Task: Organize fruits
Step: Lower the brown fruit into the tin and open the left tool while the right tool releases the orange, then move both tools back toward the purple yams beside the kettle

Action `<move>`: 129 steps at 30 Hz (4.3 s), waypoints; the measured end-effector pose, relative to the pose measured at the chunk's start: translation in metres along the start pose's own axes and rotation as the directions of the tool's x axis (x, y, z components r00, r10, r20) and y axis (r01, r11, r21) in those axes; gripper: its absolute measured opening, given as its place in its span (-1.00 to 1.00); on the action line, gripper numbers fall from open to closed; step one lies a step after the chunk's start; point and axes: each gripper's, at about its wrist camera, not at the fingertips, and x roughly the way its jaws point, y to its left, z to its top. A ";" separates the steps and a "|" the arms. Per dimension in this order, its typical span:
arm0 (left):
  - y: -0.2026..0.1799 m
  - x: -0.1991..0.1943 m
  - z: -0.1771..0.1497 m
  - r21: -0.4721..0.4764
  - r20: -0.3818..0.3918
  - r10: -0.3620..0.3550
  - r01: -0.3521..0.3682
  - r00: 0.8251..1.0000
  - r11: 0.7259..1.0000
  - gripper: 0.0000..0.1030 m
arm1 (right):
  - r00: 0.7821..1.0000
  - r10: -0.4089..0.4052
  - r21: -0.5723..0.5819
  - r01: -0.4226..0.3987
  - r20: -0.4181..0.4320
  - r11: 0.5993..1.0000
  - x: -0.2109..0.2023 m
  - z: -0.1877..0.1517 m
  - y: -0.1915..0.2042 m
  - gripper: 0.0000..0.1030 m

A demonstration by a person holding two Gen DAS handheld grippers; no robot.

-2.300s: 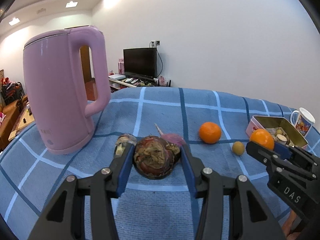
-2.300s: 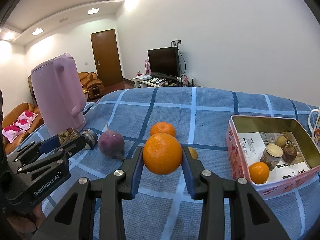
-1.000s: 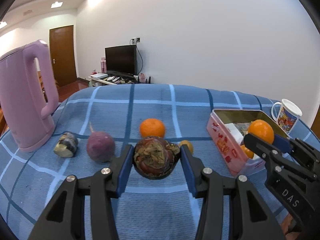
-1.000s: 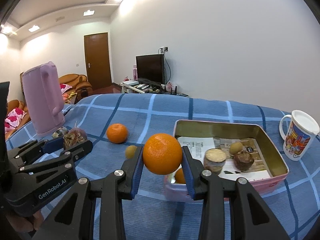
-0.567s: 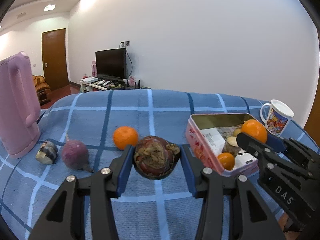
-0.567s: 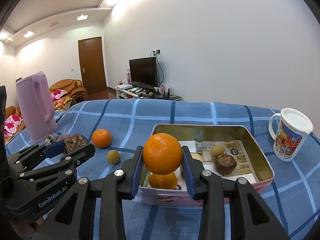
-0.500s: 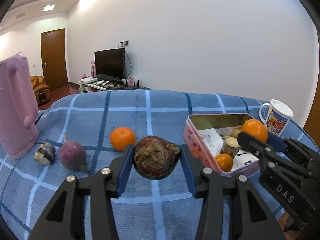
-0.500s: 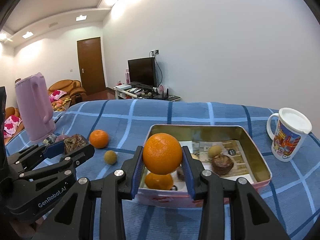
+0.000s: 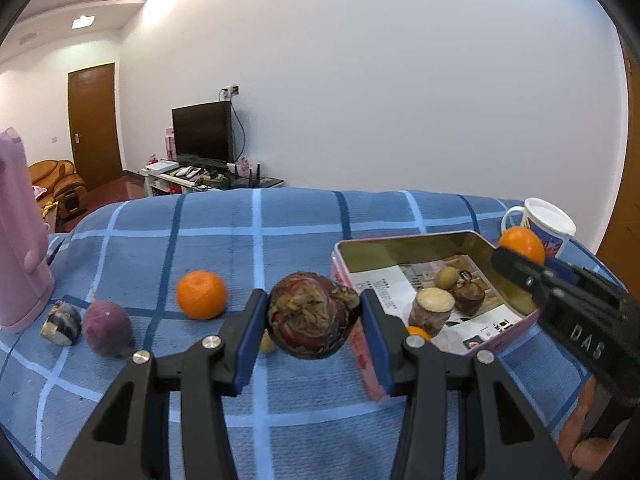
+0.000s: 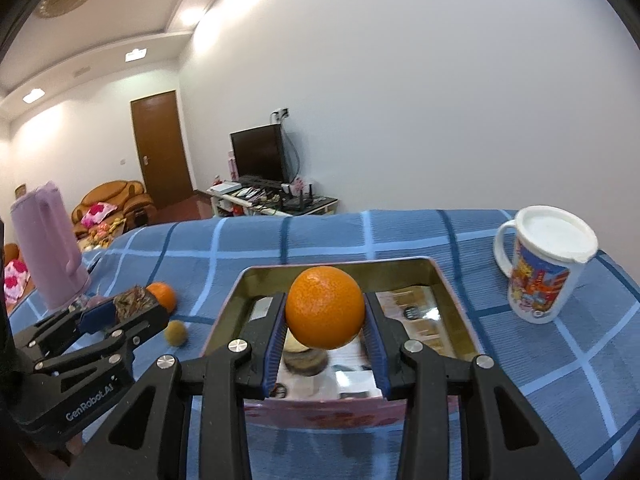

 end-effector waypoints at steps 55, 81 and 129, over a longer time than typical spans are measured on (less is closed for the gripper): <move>-0.069 0.098 0.035 0.078 -0.141 0.071 -0.060 0.987 0.995 0.33 | 0.976 -0.030 0.055 0.043 -0.214 0.998 0.092 0.014 -0.053 0.06; -0.027 0.019 0.022 0.028 0.157 0.218 -0.225 0.963 0.974 1.00 | 0.959 -0.173 0.116 0.150 0.226 0.982 0.005 0.019 -0.053 0.63; 0.021 -0.036 -0.019 -0.019 0.147 0.169 -0.168 0.975 0.986 1.00 | 0.962 -0.215 0.127 0.195 0.169 0.972 -0.047 -0.024 0.009 0.63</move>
